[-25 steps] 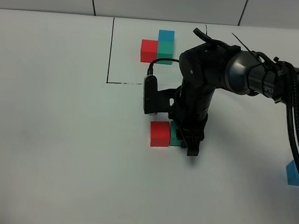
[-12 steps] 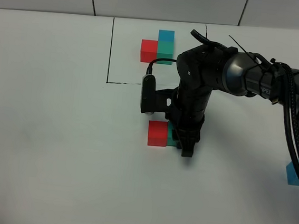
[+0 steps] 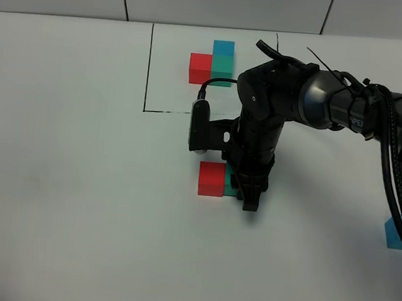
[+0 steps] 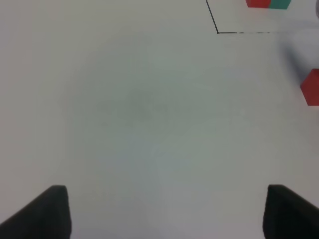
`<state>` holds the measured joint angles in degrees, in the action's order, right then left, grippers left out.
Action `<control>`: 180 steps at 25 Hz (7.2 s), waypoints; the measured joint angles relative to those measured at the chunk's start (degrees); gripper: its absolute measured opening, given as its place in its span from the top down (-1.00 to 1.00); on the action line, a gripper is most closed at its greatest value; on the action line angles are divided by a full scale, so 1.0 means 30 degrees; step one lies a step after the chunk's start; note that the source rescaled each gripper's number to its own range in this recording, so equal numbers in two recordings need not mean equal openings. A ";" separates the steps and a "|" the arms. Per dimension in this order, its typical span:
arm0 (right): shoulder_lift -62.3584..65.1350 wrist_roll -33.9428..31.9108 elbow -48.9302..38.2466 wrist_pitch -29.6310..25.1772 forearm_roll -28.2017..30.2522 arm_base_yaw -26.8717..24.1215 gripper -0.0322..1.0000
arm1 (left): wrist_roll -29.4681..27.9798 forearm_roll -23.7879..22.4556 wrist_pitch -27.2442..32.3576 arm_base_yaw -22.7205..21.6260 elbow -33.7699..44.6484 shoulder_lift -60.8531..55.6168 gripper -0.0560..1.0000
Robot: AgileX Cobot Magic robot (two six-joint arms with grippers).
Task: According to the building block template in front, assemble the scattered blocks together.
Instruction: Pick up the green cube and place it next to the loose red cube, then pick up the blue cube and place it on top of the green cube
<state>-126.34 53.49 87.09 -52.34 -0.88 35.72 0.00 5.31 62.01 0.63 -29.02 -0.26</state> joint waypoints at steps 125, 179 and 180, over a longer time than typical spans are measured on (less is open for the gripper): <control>-0.1125 -2.8508 0.2898 0.1590 0.1762 -0.0792 0.92 | 0.0000 0.0000 -0.0017 0.0000 0.0000 0.0014 -0.53; -0.1373 -3.0405 0.3120 0.0370 0.1643 -0.0296 0.91 | 0.0000 -0.0053 -0.0017 0.0000 0.0000 0.0014 -0.53; -0.1373 -3.0405 0.3120 0.0370 0.1628 -0.0296 0.91 | 0.0000 -0.0053 -0.0017 0.0000 0.0000 0.0014 -0.53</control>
<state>-130.46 -37.73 96.45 -51.23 4.00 34.83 0.00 5.15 61.96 0.63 -29.02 -0.21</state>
